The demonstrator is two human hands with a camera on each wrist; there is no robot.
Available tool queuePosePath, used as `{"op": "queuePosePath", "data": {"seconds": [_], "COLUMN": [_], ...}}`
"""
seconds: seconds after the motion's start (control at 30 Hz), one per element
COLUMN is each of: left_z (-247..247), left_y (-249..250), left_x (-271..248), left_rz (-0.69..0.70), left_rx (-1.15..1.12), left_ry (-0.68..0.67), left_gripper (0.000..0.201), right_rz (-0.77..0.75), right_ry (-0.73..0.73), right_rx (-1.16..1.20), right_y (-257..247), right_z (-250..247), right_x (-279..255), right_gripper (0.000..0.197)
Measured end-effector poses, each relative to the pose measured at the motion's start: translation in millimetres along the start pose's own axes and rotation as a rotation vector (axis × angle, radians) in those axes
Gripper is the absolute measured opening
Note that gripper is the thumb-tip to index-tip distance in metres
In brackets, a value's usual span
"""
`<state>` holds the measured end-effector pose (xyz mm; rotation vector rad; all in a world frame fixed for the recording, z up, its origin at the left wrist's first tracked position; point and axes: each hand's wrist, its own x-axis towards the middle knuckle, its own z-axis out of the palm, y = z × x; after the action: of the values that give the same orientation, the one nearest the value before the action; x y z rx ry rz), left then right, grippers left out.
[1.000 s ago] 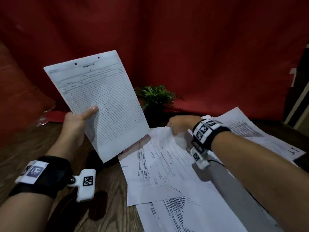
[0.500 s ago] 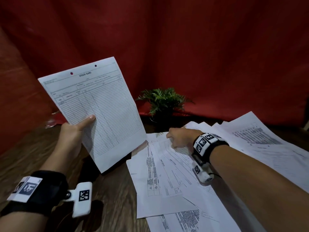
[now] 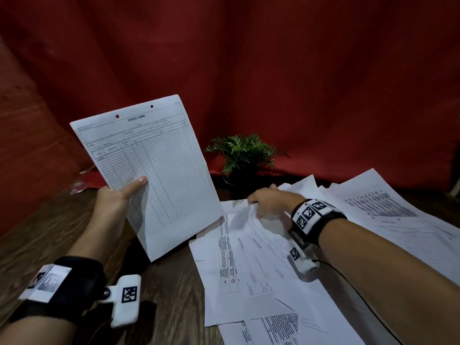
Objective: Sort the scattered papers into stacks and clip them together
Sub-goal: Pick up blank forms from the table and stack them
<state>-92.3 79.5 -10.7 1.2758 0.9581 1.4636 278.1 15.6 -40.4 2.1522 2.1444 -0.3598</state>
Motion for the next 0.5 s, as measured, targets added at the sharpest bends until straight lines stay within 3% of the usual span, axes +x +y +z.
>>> {"op": "queuePosePath", "data": {"seconds": [0.13, 0.3, 0.4, 0.5], "left_z": [15.6, 48.0, 71.0, 95.2], "left_y": [10.3, 22.7, 28.5, 33.7], "left_x": [-4.4, -19.0, -29.5, -39.7], "left_rz": [0.045, 0.077, 0.055, 0.056], "left_rx": [0.038, 0.020, 0.024, 0.056], "left_ry": [0.016, -0.019, -0.070, -0.175], "left_gripper": [0.051, 0.039, 0.012, 0.016], "right_rz": [-0.124, -0.198, -0.202, -0.217], "right_ry": [0.211, 0.347, 0.515, 0.700], "right_rx": [0.076, 0.258, 0.474, 0.708], "right_y": [-2.8, 2.2, 3.1, 2.3], "right_z": [-40.3, -92.3, -122.3, -136.6], "right_x": [-36.8, -95.6, -121.7, -136.1], "right_gripper": [0.002, 0.007, 0.013, 0.013]}}
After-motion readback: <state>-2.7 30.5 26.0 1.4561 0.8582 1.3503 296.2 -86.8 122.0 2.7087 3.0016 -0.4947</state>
